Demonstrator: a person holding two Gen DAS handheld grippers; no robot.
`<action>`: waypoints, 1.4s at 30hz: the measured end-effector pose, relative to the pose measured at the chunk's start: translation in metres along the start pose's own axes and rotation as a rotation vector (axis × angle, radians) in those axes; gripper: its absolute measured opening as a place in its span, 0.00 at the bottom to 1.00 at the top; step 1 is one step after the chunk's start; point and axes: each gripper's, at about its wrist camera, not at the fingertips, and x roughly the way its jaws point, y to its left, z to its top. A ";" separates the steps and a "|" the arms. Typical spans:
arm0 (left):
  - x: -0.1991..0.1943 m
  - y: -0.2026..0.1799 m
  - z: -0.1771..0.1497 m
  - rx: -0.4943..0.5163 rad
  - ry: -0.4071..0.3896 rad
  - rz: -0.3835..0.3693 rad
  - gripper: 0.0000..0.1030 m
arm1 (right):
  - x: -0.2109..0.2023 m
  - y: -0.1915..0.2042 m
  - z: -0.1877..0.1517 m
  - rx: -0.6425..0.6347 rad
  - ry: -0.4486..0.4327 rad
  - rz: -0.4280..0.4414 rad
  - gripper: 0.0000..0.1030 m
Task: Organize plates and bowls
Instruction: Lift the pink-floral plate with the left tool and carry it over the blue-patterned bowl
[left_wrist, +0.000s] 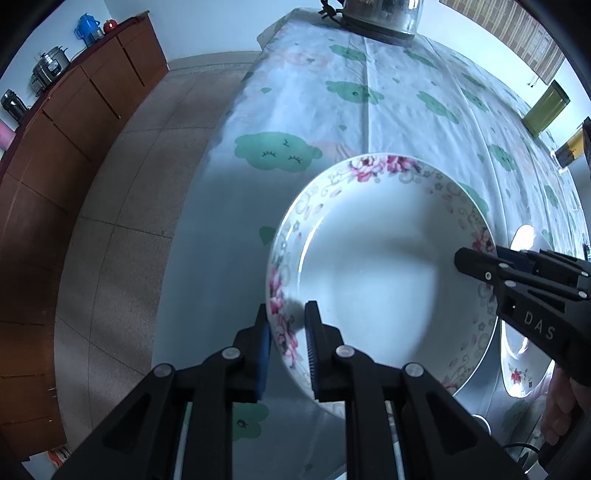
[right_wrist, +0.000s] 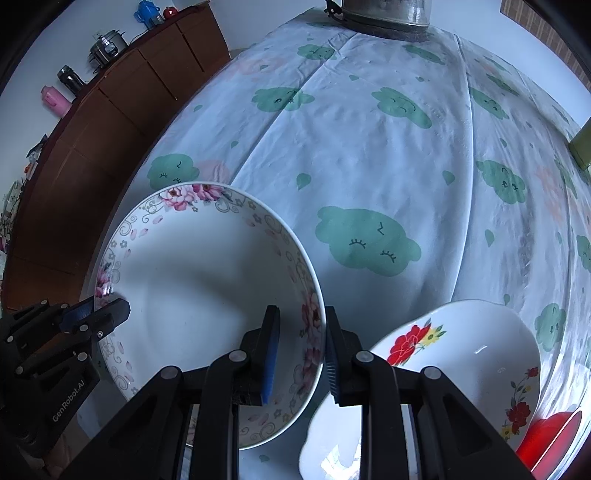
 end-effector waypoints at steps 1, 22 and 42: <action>-0.001 0.000 0.001 -0.002 -0.001 0.000 0.15 | -0.001 0.000 0.000 0.000 -0.001 0.000 0.24; -0.022 0.006 0.000 -0.020 -0.008 -0.013 0.14 | -0.023 -0.003 -0.001 0.006 -0.012 0.023 0.24; -0.045 0.002 -0.019 -0.021 -0.024 -0.011 0.14 | -0.048 0.005 -0.023 0.003 -0.002 0.033 0.24</action>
